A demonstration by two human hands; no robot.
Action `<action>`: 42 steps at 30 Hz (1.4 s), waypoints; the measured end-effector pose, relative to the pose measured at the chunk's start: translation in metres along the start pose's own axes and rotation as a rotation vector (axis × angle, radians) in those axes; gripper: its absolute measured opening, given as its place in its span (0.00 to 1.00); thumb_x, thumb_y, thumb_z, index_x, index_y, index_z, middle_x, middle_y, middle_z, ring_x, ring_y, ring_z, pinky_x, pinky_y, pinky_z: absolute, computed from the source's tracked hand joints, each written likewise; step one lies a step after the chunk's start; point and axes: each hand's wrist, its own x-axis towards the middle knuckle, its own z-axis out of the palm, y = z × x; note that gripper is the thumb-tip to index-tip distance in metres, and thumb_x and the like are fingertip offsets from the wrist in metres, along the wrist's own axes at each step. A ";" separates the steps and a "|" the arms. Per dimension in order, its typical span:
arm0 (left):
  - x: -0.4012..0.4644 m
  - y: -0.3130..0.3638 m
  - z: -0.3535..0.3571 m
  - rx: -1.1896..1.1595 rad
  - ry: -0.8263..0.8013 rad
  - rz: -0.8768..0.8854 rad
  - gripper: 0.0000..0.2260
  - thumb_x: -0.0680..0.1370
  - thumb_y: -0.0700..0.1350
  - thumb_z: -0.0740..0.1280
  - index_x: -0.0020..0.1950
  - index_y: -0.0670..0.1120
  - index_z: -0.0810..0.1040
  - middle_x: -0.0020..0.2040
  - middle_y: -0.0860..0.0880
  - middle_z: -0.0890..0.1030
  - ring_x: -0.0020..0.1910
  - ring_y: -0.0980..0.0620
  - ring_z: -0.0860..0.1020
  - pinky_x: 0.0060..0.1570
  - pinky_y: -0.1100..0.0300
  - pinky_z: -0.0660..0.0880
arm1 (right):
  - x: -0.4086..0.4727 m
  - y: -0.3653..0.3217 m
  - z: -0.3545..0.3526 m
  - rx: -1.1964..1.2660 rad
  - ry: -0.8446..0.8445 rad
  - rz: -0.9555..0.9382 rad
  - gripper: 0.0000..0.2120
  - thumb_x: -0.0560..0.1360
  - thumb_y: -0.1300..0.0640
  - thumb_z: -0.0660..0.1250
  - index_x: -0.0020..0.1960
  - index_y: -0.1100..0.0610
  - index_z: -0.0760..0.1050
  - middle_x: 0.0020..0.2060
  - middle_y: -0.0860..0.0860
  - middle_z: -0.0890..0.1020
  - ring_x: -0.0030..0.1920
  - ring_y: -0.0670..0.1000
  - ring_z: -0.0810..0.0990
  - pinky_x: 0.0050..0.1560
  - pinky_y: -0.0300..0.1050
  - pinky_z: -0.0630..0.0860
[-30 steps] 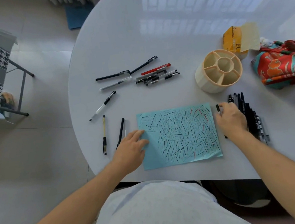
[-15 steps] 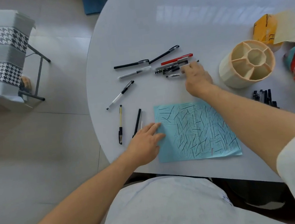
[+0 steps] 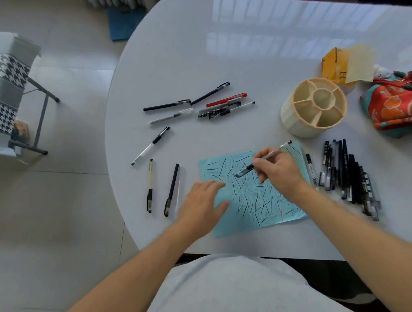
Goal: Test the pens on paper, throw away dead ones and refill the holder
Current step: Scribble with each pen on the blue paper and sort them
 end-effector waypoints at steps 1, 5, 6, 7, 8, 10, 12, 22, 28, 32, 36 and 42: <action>0.000 0.005 -0.001 -0.096 -0.026 -0.029 0.20 0.81 0.58 0.62 0.72 0.56 0.68 0.66 0.56 0.75 0.64 0.56 0.71 0.64 0.58 0.68 | -0.011 0.005 0.001 0.063 -0.043 0.024 0.03 0.77 0.61 0.70 0.44 0.57 0.80 0.32 0.55 0.81 0.29 0.53 0.76 0.30 0.46 0.78; -0.002 0.023 -0.003 -0.195 -0.186 -0.038 0.08 0.81 0.55 0.60 0.59 0.58 0.74 0.44 0.60 0.81 0.41 0.59 0.79 0.45 0.56 0.77 | -0.043 0.028 0.010 0.195 -0.125 0.087 0.09 0.79 0.66 0.67 0.45 0.60 0.84 0.34 0.60 0.83 0.29 0.53 0.78 0.31 0.44 0.79; -0.003 0.025 -0.003 -0.180 -0.193 -0.033 0.06 0.81 0.54 0.60 0.54 0.57 0.76 0.40 0.59 0.81 0.39 0.58 0.79 0.43 0.55 0.77 | -0.047 0.031 0.013 0.207 -0.130 0.099 0.10 0.80 0.67 0.66 0.45 0.60 0.85 0.34 0.61 0.83 0.29 0.53 0.78 0.32 0.44 0.79; -0.004 0.025 -0.002 -0.166 -0.187 -0.038 0.06 0.81 0.53 0.61 0.51 0.56 0.77 0.37 0.58 0.81 0.37 0.57 0.78 0.41 0.55 0.77 | -0.050 0.035 0.015 0.212 -0.131 0.106 0.10 0.80 0.67 0.66 0.45 0.60 0.85 0.34 0.61 0.83 0.29 0.53 0.79 0.32 0.44 0.79; -0.006 0.024 -0.002 -0.152 -0.171 -0.050 0.06 0.81 0.53 0.62 0.49 0.56 0.78 0.36 0.57 0.81 0.35 0.56 0.78 0.39 0.55 0.76 | -0.053 0.037 0.017 0.213 -0.128 0.109 0.10 0.80 0.67 0.66 0.45 0.61 0.85 0.34 0.61 0.83 0.29 0.53 0.79 0.32 0.44 0.79; -0.011 0.020 0.000 -0.110 -0.127 -0.080 0.06 0.81 0.53 0.63 0.47 0.56 0.79 0.35 0.55 0.80 0.35 0.54 0.77 0.38 0.54 0.75 | -0.056 0.039 0.021 0.215 -0.103 0.110 0.08 0.79 0.66 0.68 0.44 0.62 0.85 0.34 0.60 0.83 0.28 0.52 0.79 0.31 0.44 0.79; -0.015 0.018 0.001 -0.071 -0.075 -0.097 0.07 0.80 0.53 0.63 0.48 0.55 0.80 0.35 0.54 0.81 0.35 0.53 0.77 0.37 0.53 0.75 | -0.056 0.040 0.028 0.218 -0.060 0.109 0.08 0.78 0.64 0.70 0.42 0.59 0.85 0.33 0.60 0.83 0.27 0.52 0.78 0.30 0.44 0.78; -0.014 0.012 -0.001 0.025 0.089 -0.112 0.10 0.81 0.55 0.61 0.45 0.54 0.79 0.30 0.56 0.72 0.31 0.57 0.71 0.29 0.59 0.63 | -0.039 0.031 0.052 0.164 0.058 0.149 0.09 0.76 0.60 0.70 0.38 0.61 0.83 0.30 0.56 0.82 0.25 0.52 0.76 0.27 0.45 0.75; -0.019 0.014 -0.002 0.092 0.111 -0.096 0.12 0.81 0.55 0.62 0.45 0.51 0.80 0.32 0.54 0.74 0.33 0.51 0.73 0.31 0.56 0.68 | -0.038 0.030 0.049 0.187 0.039 0.228 0.09 0.76 0.61 0.69 0.42 0.66 0.83 0.30 0.56 0.82 0.26 0.51 0.75 0.30 0.46 0.76; -0.013 0.024 -0.003 0.135 0.101 -0.081 0.13 0.82 0.55 0.61 0.43 0.50 0.79 0.32 0.53 0.75 0.32 0.50 0.73 0.31 0.55 0.69 | -0.038 0.028 0.051 0.187 0.050 0.255 0.08 0.76 0.62 0.69 0.43 0.67 0.83 0.30 0.56 0.81 0.26 0.50 0.74 0.29 0.45 0.75; -0.031 -0.004 -0.014 0.215 0.107 -0.219 0.12 0.82 0.52 0.61 0.47 0.48 0.81 0.38 0.49 0.81 0.37 0.47 0.77 0.36 0.54 0.71 | -0.019 0.028 0.011 0.173 0.290 0.291 0.08 0.77 0.63 0.68 0.43 0.67 0.82 0.31 0.56 0.81 0.24 0.49 0.73 0.27 0.45 0.71; -0.048 -0.019 -0.011 -0.008 0.162 -0.111 0.07 0.80 0.51 0.67 0.50 0.50 0.83 0.49 0.55 0.83 0.48 0.53 0.79 0.49 0.56 0.75 | -0.017 0.039 0.000 0.043 0.140 0.134 0.05 0.79 0.61 0.70 0.46 0.60 0.84 0.38 0.55 0.86 0.37 0.53 0.85 0.40 0.45 0.84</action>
